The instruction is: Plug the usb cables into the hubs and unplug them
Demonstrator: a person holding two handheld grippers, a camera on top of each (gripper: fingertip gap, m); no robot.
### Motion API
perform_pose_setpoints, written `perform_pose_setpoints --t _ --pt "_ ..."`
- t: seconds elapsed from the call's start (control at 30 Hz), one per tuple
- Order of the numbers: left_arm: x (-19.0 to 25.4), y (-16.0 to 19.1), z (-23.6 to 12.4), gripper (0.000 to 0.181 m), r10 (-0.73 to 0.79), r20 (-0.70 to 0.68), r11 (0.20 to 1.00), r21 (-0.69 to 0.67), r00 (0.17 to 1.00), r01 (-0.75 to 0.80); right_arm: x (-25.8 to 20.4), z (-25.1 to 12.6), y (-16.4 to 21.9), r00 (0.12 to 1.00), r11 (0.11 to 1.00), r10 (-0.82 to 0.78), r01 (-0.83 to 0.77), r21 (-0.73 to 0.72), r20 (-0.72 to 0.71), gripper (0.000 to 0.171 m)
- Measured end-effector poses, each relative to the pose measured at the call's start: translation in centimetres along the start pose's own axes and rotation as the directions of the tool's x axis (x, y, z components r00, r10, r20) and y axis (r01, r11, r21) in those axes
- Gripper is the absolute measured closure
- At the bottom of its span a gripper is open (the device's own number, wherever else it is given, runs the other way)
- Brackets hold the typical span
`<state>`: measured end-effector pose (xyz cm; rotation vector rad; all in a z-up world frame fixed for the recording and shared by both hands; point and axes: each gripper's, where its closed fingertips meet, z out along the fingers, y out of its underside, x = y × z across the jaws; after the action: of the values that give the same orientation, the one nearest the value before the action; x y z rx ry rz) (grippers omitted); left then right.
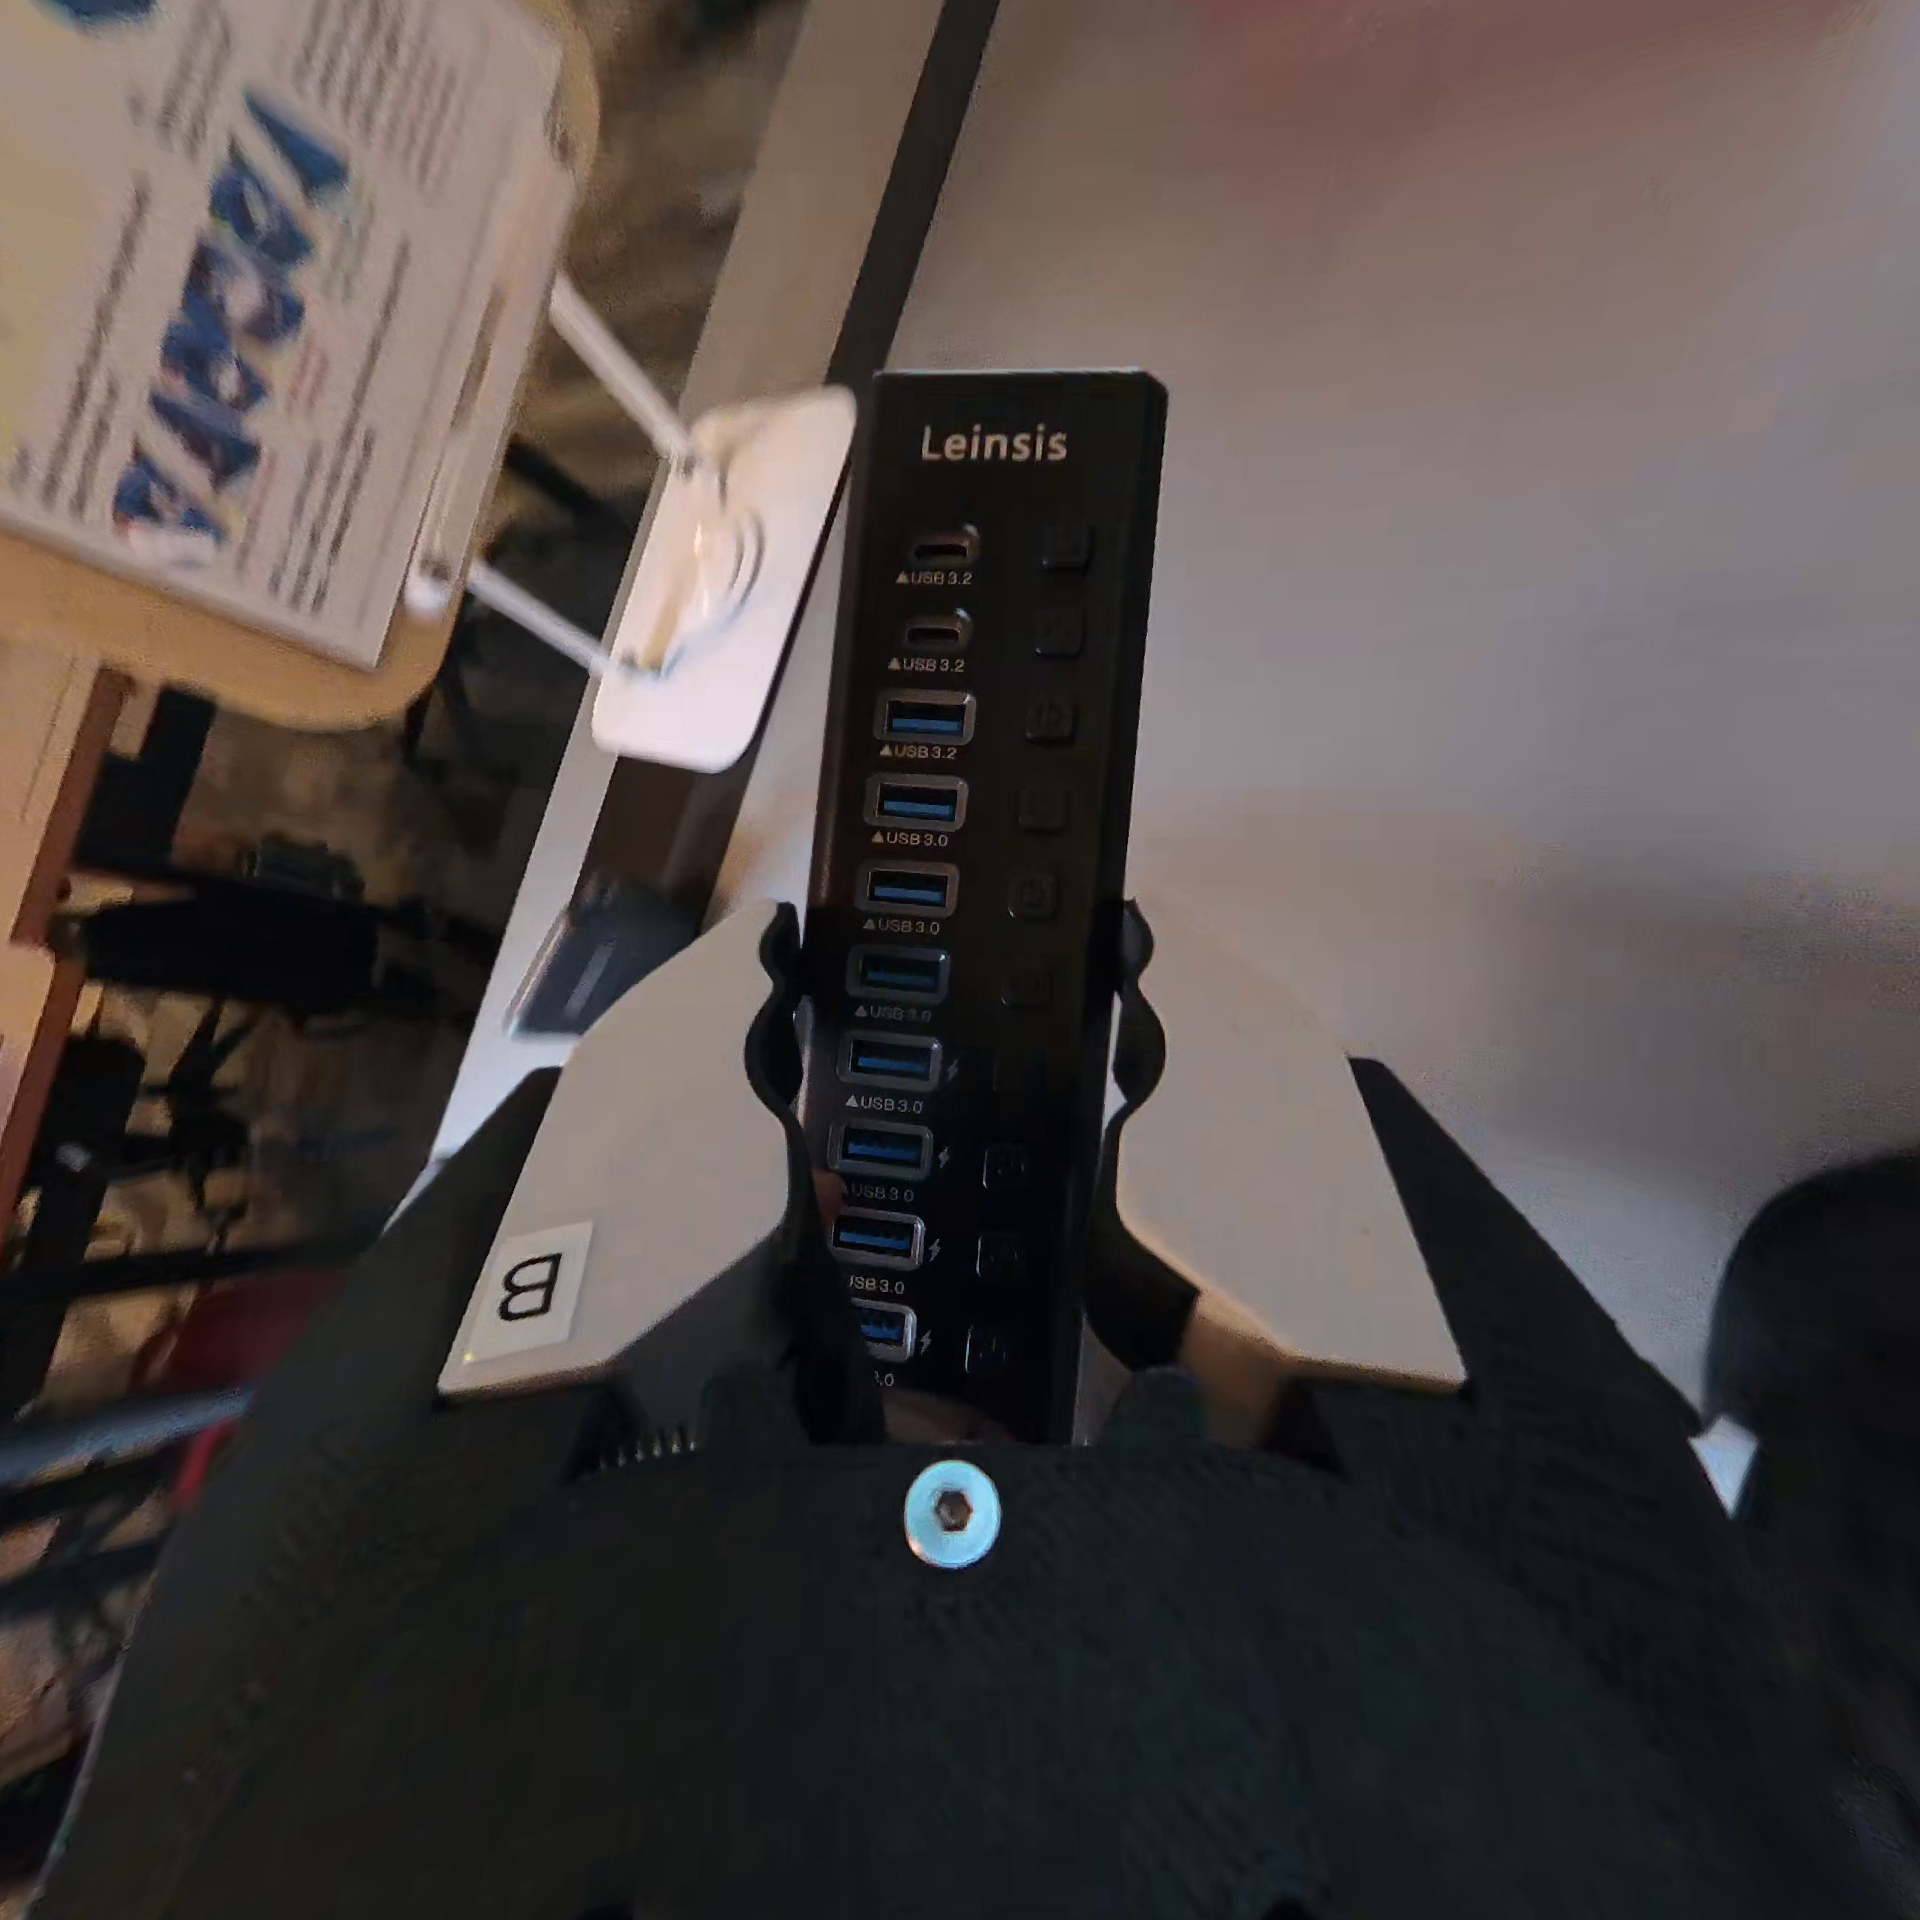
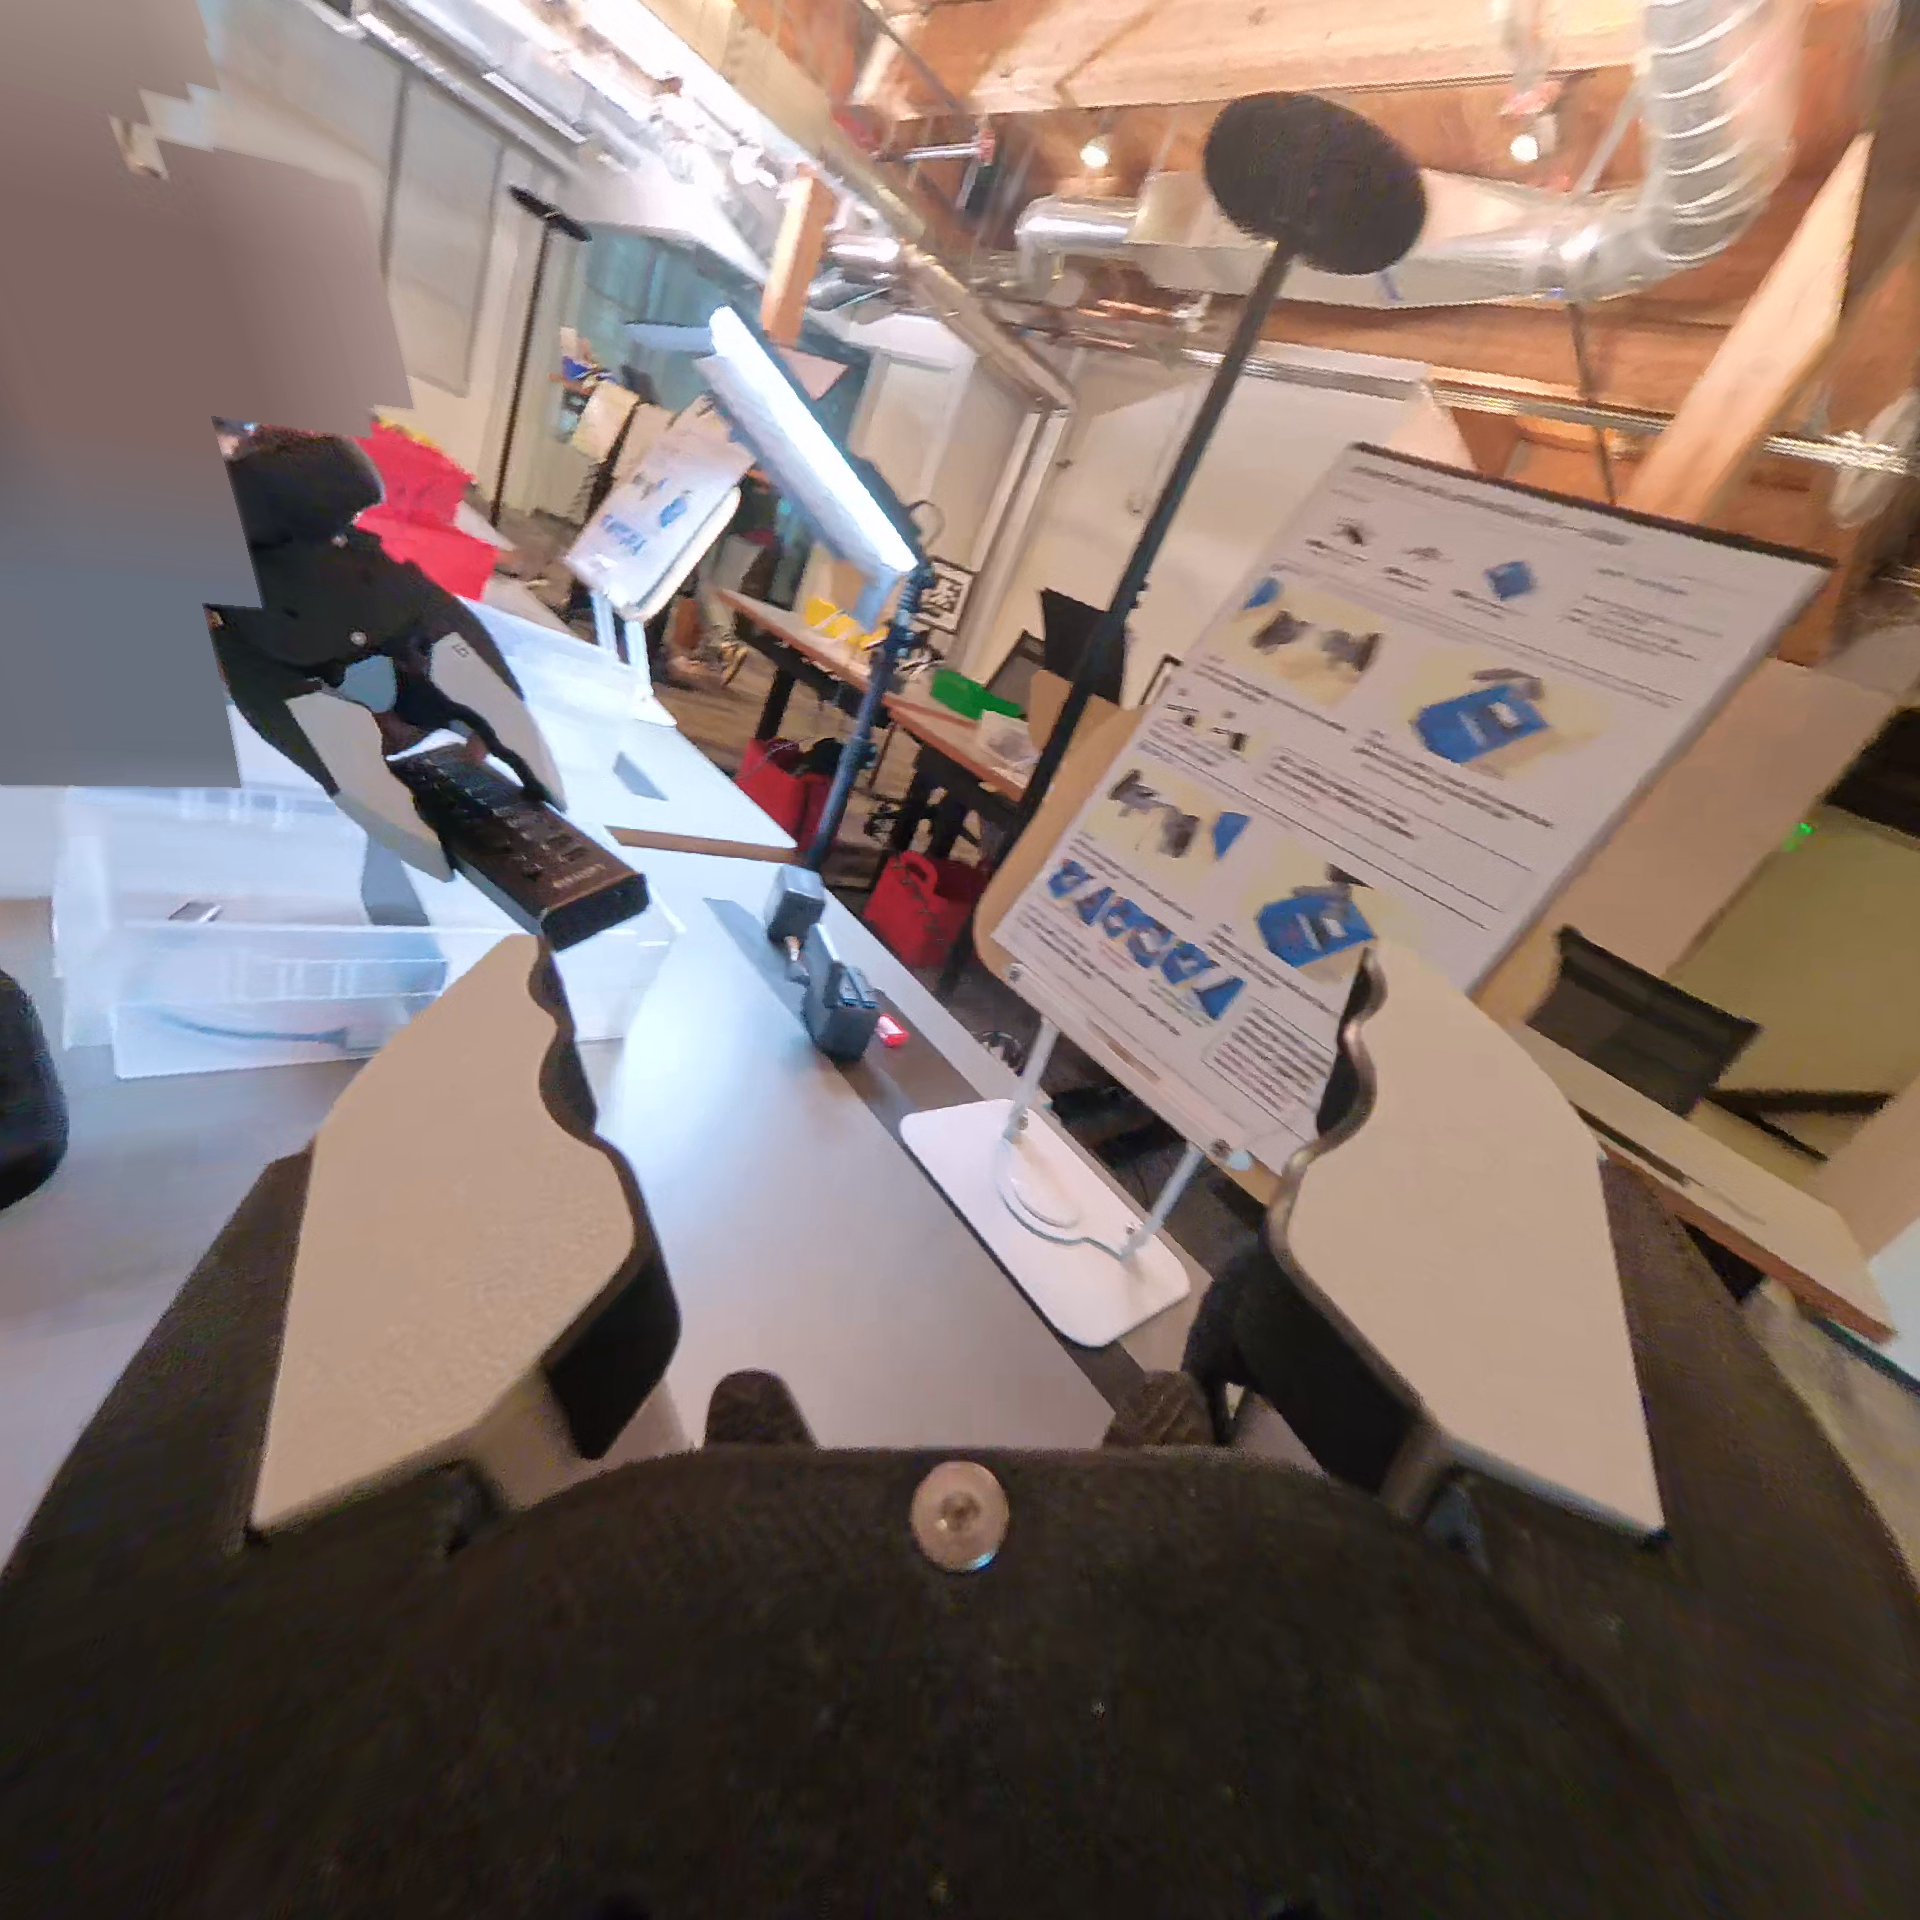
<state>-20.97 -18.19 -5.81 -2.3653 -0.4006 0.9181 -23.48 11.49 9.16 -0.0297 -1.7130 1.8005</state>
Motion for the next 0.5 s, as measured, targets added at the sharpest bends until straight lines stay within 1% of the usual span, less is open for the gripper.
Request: perform_pose_setpoints --t 0.03,0.13,0.2,0.23,0.3,0.33,0.4,0.43,0.5 --pt "1.2 -1.4 0.5 0.123 -0.005 -0.008 0.999 0.051 1.0 0.005 -1.3 1.2 0.2 0.999 1.0 -0.015 0.015 -0.002 0.031 0.037" --pt "4.9 -5.2 1.9 0.123 -0.039 -0.039 0.978 0.201 0.998 0.047 -7.2 3.7 2.4 0.978 1.0 -0.014 0.016 -0.008 0.206 0.041" --pt "7.0 -7.5 2.7 0.123 -0.07 -0.068 0.95 0.301 0.995 0.087 -10.8 4.5 4.2 0.955 0.999 0.032 -0.042 0.029 0.295 0.043" --pt "7.8 -8.4 3.1 0.123 -0.088 -0.082 0.931 0.348 0.993 0.111 -11.9 4.8 5.1 0.948 0.995 0.07 -0.091 0.052 0.311 0.046" --pt "8.9 -10.0 3.7 0.123 -0.14 -0.105 0.887 0.429 0.985 0.172 -13.2 4.9 6.6 0.917 0.965 0.183 -0.236 0.112 0.356 0.059" --pt "9.2 -10.7 4.0 0.124 -0.166 -0.122 0.859 0.47 0.978 0.204 -13.4 4.8 7.1 0.876 0.923 0.276 -0.357 0.146 0.397 0.067" --pt "9.9 -12.0 4.7 0.124 -0.235 -0.208 0.782 0.54 0.95 0.311 -14.0 4.3 7.3 0.752 0.808 0.413 -0.563 0.176 0.513 0.076" --pt "10.4 -12.5 5.1 0.124 -0.254 -0.251 0.748 0.562 0.934 0.354 -14.4 4.3 7.4 0.713 0.776 0.436 -0.607 0.172 0.55 0.075" --pt "11.2 -13.0 6.0 0.124 -0.263 -0.288 0.711 0.587 0.921 0.387 -15.3 4.7 8.2 0.709 0.802 0.423 -0.583 0.132 0.564 0.074"
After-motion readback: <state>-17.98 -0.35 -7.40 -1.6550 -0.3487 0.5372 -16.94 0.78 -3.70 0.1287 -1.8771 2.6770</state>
